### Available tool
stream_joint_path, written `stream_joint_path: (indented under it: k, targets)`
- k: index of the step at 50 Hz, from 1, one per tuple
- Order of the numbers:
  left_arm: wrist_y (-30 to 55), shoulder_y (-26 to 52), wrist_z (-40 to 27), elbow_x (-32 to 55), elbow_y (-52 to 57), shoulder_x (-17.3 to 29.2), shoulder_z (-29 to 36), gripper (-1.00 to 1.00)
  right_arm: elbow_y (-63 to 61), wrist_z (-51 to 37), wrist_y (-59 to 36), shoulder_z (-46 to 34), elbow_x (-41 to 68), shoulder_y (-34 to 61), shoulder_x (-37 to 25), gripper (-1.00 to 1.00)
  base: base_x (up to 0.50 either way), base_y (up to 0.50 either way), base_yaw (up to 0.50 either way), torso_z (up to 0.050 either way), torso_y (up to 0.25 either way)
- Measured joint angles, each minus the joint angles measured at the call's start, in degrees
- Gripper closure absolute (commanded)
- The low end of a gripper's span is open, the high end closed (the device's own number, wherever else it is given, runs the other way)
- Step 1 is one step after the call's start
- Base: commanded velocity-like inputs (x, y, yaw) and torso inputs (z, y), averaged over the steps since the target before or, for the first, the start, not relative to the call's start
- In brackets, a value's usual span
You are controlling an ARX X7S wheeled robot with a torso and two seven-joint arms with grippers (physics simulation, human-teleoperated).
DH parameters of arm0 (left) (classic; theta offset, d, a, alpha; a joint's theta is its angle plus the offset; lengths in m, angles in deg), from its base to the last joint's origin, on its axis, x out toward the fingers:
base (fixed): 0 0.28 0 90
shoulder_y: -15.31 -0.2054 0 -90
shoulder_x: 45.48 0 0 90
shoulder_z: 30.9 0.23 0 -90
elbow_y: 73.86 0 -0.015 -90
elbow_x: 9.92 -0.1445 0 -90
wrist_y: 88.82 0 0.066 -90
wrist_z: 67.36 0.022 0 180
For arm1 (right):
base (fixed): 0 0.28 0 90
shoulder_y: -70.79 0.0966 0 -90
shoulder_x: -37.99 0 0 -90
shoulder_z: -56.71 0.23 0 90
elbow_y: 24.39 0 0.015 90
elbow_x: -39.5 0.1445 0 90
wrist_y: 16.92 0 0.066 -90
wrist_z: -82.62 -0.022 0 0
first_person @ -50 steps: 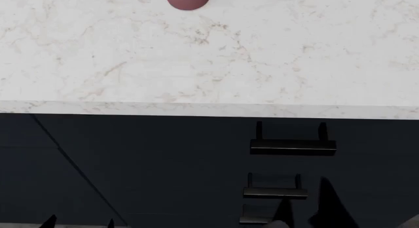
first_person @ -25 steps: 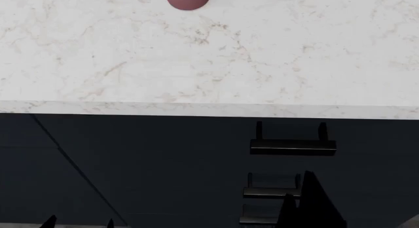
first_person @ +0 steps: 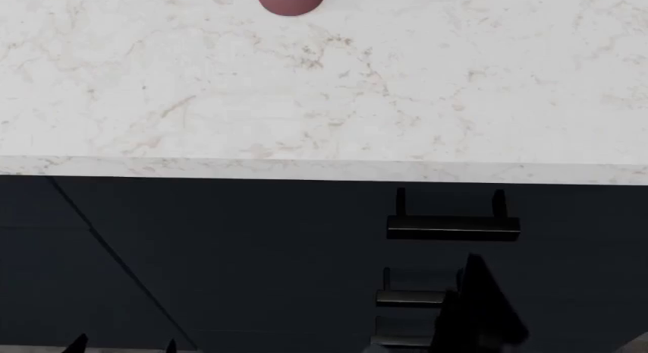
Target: Open the right drawer.
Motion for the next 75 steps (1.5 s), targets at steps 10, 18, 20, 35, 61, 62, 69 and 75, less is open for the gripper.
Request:
stream_joint_path:
  k: [10, 18, 20, 35, 61, 62, 69, 75]
  targets:
    - [-0.1, 0.0, -0.3, 0.0, 0.0, 0.2, 0.3, -1.00, 3.7, -0.4, 1.3, -0.2, 0.3, 2.6, 0.3, -1.00, 0.00, 0.00, 0.00, 0.000, 0.000]
    - [-0.1, 0.0, -0.5, 0.1, 0.0, 0.3, 0.6, -1.00, 5.7, 0.6, 1.3, -0.8, -0.5, 5.4, 0.4, -1.00, 0.00, 0.00, 0.00, 0.000, 0.000]
    - [-0.1, 0.0, -0.5, 0.1, 0.0, 0.3, 0.6, -1.00, 6.4, 0.7, 1.3, -1.0, -0.7, 6.1, 0.5, -1.00, 0.00, 0.00, 0.00, 0.000, 0.000]
    - [-0.1, 0.1, -0.7, 0.3, 0.0, 0.6, 1.1, -1.00, 15.4, 0.6, 3.7, -3.3, -1.5, 12.1, 2.4, -1.00, 0.00, 0.00, 0.00, 0.000, 0.000]
    - [0.0, 0.3, -1.2, 0.2, -0.1, 1.1, 2.0, -1.00, 28.2, -2.7, 7.7, -5.1, -0.9, 17.4, 5.3, -1.00, 0.00, 0.00, 0.00, 0.000, 0.000]
    - [0.0, 0.3, -1.2, 0.2, -0.1, 1.1, 2.1, -1.00, 28.5, -2.8, 7.8, -5.1, -0.9, 17.6, 5.3, -1.00, 0.00, 0.00, 0.00, 0.000, 0.000]
    - [0.0, 0.3, -1.4, 0.2, 0.0, 1.2, 2.3, -1.00, 29.7, -5.3, 8.3, -4.6, -2.5, 18.2, 5.6, 1.00, 0.00, 0.00, 0.00, 0.000, 0.000]
    - [0.0, 0.3, -1.4, 0.2, -0.1, 1.3, 2.5, -1.00, 30.3, -6.6, 9.0, -4.4, -1.9, 18.3, 5.8, 1.00, 0.00, 0.00, 0.00, 0.000, 0.000]
